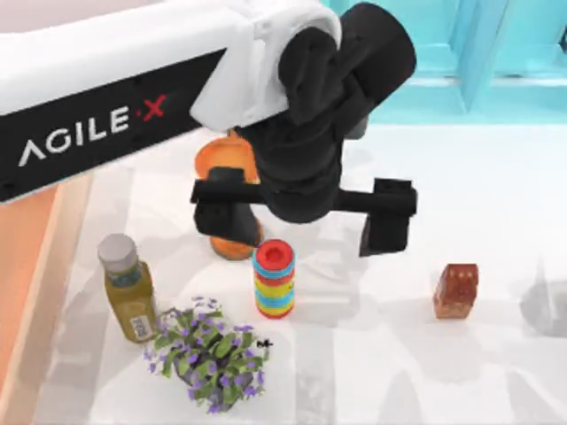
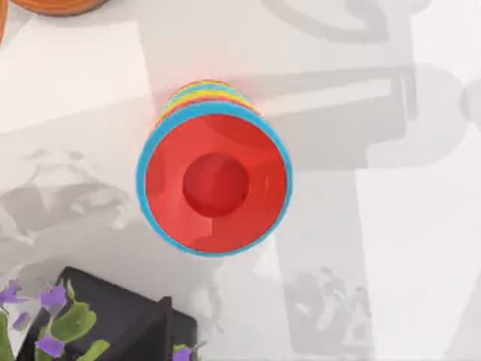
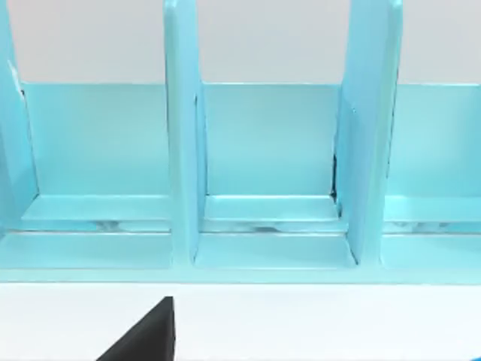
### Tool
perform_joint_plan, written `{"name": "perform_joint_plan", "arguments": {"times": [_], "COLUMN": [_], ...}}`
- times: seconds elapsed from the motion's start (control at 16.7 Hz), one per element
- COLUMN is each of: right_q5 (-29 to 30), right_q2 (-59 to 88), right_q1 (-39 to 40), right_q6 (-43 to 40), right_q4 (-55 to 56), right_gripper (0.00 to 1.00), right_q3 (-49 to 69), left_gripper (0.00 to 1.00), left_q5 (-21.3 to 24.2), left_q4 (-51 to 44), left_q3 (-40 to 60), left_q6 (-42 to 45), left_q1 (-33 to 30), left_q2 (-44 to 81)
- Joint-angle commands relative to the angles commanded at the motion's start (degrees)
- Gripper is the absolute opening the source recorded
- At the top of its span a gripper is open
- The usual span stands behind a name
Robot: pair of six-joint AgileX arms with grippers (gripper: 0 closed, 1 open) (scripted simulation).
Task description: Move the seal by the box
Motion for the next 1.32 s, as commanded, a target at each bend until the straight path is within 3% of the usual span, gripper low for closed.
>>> {"name": "perform_joint_plan", "arguments": {"times": [0.36, 0.72, 0.96, 1.32], "right_q5": [0.00, 0.00, 0.00, 0.00], "right_q2": [0.00, 0.00, 0.00, 0.00], "right_q1": [0.00, 0.00, 0.00, 0.00], "right_q6": [0.00, 0.00, 0.00, 0.00], "right_q4": [0.00, 0.00, 0.00, 0.00], "right_gripper": [1.00, 1.00, 1.00, 1.00], "right_q3": [0.00, 0.00, 0.00, 0.00], "left_gripper": [1.00, 1.00, 1.00, 1.00], "left_q5": [-2.12, -5.76, -7.60, -7.73], "left_q4": [-19.11, -26.70, -27.97, -27.97], "left_q3": [33.82, 61.68, 70.74, 71.51], "left_q6": [-11.14, -19.69, -22.63, -22.88], "left_q1": [-10.73, -14.56, -14.67, -14.44], "left_q2": [28.35, 43.27, 46.78, 46.88]}}
